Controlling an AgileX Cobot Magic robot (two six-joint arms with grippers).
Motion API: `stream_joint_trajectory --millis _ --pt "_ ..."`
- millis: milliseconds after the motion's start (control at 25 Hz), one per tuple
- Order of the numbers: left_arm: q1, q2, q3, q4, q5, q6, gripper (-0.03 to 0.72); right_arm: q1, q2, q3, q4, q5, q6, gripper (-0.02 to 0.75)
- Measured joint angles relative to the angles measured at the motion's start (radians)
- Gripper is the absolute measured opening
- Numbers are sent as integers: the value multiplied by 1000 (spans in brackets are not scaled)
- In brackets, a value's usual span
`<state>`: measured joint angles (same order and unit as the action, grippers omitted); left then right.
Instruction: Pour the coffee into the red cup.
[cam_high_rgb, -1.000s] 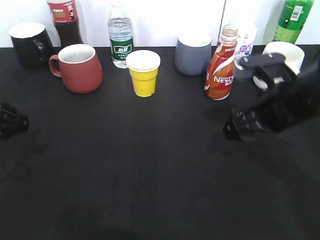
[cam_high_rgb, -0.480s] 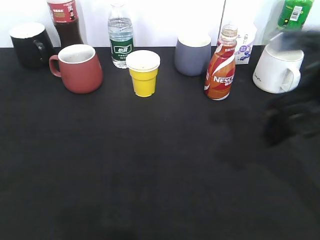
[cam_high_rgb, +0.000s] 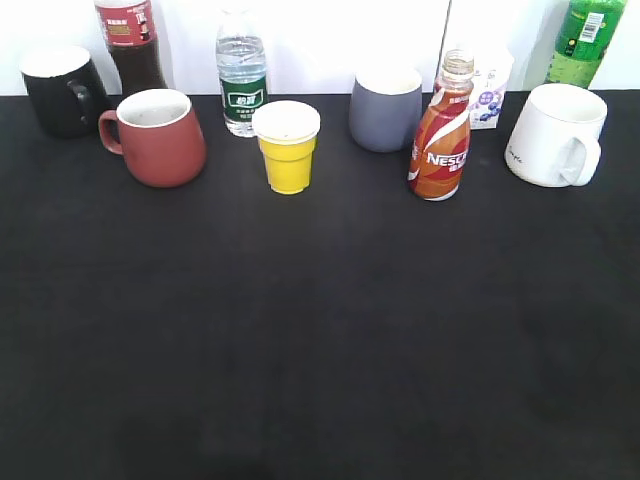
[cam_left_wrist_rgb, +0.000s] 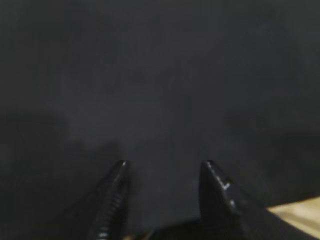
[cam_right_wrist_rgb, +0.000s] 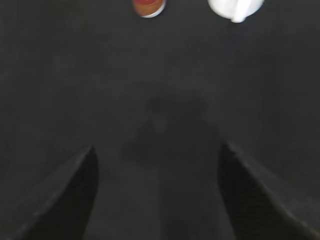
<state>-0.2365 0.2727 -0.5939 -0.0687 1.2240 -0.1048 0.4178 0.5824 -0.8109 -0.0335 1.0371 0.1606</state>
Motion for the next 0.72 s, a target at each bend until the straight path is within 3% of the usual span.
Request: stream_joint_trajectory --millis 160,560,600,720 --pt "0 0 41 17 -106 0 344 0 -186 276 -47 -74 0 579" --pt "0 0 48 89 -126 0 348 0 -200 307 -43 3 1 579" --pt "0 0 48 90 -126 0 379 0 -200 307 -42 3 1 590" --pt "0 0 48 89 -126 0 582 0 -200 307 -37 3 1 661"
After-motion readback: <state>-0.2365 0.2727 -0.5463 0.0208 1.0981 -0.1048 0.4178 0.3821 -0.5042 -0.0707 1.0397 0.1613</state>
